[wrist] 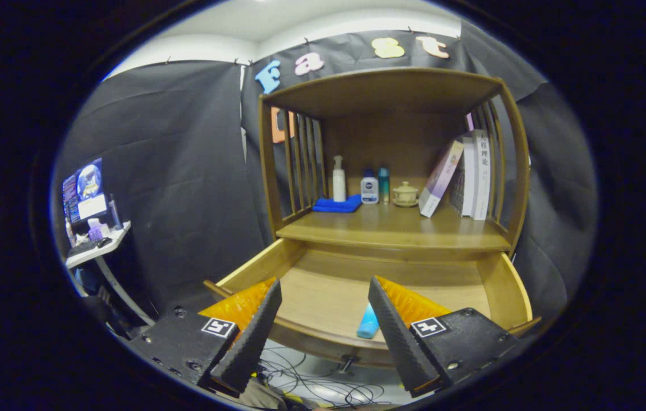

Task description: Pull open the drawer, take out the items inside it, and place them on the countertop above the cabinet.

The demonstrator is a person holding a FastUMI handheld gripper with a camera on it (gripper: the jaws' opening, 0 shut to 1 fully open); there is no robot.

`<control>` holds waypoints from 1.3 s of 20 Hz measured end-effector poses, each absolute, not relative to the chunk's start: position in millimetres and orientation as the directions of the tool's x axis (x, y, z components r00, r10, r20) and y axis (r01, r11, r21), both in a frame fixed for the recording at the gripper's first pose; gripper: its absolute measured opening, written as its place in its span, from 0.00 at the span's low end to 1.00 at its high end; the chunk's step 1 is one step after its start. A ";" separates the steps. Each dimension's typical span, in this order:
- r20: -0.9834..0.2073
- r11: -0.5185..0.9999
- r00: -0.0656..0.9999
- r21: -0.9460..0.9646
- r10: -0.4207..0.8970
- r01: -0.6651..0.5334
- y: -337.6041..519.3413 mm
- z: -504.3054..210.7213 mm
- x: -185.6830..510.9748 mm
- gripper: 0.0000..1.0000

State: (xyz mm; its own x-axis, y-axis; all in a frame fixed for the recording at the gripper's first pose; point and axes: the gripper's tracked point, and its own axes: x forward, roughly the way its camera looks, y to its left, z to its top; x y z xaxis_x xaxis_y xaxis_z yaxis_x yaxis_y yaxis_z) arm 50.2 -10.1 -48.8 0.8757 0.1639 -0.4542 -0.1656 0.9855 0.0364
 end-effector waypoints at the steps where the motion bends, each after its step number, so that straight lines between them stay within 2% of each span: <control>1: -0.494 0.987 0.856 0.037 0.153 -0.155 -12.3 -54.8 60.3 0.97; 3: -0.575 0.989 0.805 0.058 0.145 -0.136 -16.6 -70.5 78.8 0.97; 7: -0.762 0.994 0.640 0.043 0.100 -0.104 -29.3 -113.3 98.2 0.97; 11: -0.881 0.998 0.471 0.029 0.048 -0.047 -47.6 -150.2 105.8 0.97; 19: -0.972 0.999 0.233 0.025 0.019 0.022 -58.7 -197.5 114.9 0.93; 24: -0.985 0.998 0.168 -0.028 -0.037 0.055 -71.2 -218.9 123.0 0.91; 26: -0.987 0.997 0.151 -0.049 -0.057 0.054 -75.8 -221.9 125.1 0.86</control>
State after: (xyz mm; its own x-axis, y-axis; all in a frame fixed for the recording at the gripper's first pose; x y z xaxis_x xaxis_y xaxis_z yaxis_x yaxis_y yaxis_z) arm 125.1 -75.8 -221.9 0.1507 -0.0567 -0.9870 0.0544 0.9973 -0.0489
